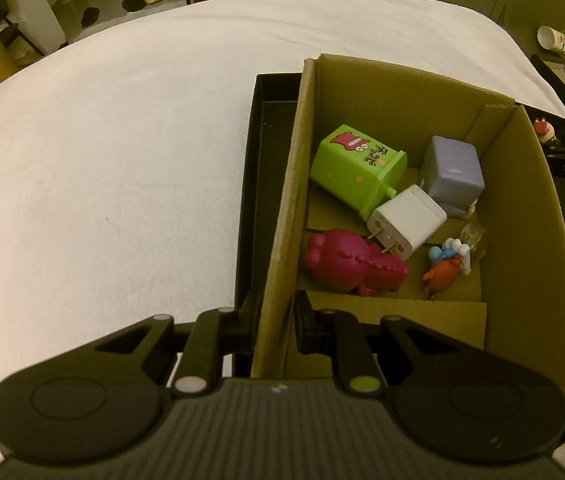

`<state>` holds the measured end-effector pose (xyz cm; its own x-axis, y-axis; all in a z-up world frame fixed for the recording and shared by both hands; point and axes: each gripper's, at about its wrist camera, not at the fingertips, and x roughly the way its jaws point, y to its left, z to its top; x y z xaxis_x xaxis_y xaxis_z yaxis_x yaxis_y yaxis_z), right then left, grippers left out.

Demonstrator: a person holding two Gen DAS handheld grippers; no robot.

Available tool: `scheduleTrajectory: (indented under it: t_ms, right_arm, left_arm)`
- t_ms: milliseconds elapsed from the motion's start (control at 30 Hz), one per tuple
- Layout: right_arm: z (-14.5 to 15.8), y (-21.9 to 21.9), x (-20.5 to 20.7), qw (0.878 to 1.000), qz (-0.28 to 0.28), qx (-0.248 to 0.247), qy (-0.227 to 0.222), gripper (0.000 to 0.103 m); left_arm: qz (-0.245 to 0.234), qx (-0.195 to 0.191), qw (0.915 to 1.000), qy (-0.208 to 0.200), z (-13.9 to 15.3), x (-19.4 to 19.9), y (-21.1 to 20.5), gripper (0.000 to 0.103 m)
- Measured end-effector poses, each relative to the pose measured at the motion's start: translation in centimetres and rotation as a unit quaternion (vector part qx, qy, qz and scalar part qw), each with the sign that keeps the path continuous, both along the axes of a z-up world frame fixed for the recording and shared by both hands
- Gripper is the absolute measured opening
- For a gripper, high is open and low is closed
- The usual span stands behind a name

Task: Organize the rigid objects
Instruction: 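Move the right gripper to the pink-and-tan figurine and close on it, then lift the figurine with the right gripper and carry it over the box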

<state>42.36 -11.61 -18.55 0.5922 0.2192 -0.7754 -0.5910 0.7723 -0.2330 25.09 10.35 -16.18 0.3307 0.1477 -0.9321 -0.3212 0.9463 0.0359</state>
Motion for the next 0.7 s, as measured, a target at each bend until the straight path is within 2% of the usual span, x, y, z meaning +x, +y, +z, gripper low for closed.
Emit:
scheduleTrajectory:
  t_ms: [133,433,700]
  right_arm:
    - [-0.5,0.7,0.6,1.000,-0.006,-0.010,0.000,0.042]
    - [-0.7,0.6,-1.5,1.000,0.002,-0.026,-0.003,0.041]
    - [0.0,-0.5,-4.5,1.000,0.003,-0.006,0.007,0.041]
  left_arm:
    - [-0.001,0.000,1.0000,0.001,0.0,0.0,-0.1,0.015]
    - [0.000,0.007,1.0000,0.005,0.1,0.3,-0.5,0.015]
    - [0.003,0.004,1.0000,0.005,0.1,0.3,-0.4,0.015]
